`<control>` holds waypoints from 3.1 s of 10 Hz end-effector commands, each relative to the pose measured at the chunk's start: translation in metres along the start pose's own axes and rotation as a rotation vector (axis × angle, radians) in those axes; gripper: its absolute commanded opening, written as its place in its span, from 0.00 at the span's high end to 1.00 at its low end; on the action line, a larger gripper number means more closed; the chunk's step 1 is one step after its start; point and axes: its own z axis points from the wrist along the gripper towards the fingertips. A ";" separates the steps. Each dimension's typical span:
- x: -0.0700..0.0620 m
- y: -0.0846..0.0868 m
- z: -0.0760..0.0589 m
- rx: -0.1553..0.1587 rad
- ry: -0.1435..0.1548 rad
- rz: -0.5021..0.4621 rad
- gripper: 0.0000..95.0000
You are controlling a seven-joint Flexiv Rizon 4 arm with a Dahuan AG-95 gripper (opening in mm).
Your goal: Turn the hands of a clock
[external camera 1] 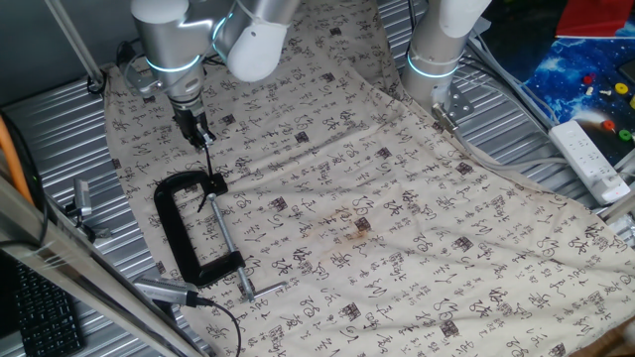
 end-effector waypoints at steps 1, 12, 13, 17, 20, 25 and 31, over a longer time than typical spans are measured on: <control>0.001 0.000 -0.002 -0.001 0.002 0.001 1.00; 0.005 0.003 -0.003 -0.006 -0.001 0.005 1.00; 0.005 0.003 -0.003 -0.006 -0.001 0.005 1.00; 0.000 0.001 -0.005 -0.003 0.002 -0.001 1.00; -0.002 0.001 -0.005 -0.003 0.004 -0.001 1.00; -0.002 0.001 -0.003 -0.004 0.004 0.001 1.00; -0.003 0.002 -0.002 -0.002 0.005 0.002 1.00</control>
